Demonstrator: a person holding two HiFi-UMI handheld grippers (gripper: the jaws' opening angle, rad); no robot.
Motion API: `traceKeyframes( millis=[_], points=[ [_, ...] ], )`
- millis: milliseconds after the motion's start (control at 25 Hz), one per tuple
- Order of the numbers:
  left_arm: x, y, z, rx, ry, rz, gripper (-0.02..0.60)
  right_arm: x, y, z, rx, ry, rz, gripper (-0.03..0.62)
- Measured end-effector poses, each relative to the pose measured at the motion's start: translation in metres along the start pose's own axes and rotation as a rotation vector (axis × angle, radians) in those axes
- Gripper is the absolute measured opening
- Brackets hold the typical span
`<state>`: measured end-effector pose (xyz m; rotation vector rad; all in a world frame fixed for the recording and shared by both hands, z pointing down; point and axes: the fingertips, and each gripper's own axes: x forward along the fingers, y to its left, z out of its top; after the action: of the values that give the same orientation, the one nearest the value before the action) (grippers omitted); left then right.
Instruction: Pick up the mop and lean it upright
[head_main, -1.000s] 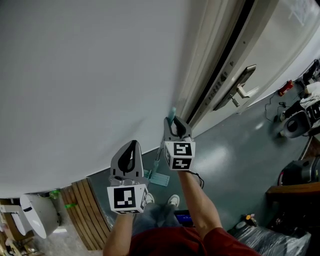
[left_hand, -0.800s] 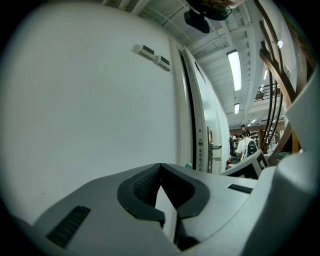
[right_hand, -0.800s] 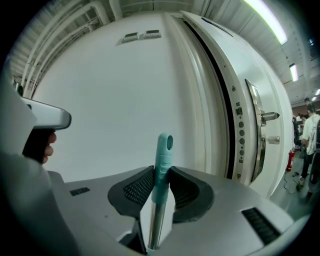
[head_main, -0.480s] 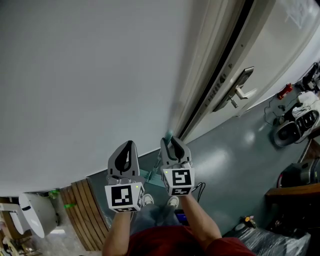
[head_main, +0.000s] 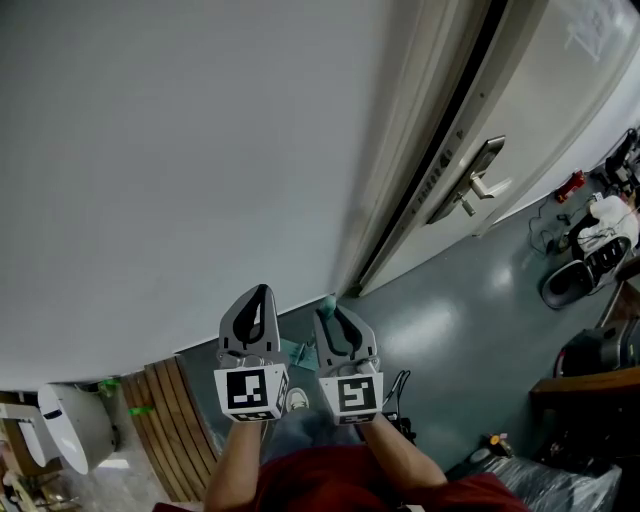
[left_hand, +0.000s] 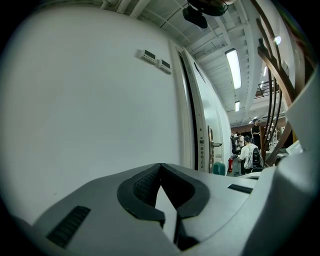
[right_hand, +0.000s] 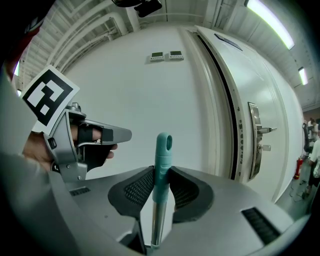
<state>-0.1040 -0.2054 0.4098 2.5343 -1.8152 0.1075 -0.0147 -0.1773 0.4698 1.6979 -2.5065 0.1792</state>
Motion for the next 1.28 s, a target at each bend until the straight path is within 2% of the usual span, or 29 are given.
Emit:
traceKeyframes(
  millis=[640, 960, 1280],
  points=[
    [-0.009, -0.009, 0.012, 0.001, -0.03, -0.008, 0.013, -0.012, -0.003, 0.02, -0.011, -0.044, -0.01, 0.104],
    [-0.012, -0.015, 0.021, -0.017, -0.055, -0.017, 0.013, -0.021, -0.009, 0.05, -0.116, -0.132, -0.025, 0.104],
    [-0.01, -0.027, 0.036, -0.015, -0.082, -0.042, 0.012, -0.036, -0.032, 0.085, -0.081, -0.177, -0.07, 0.104]
  ],
)
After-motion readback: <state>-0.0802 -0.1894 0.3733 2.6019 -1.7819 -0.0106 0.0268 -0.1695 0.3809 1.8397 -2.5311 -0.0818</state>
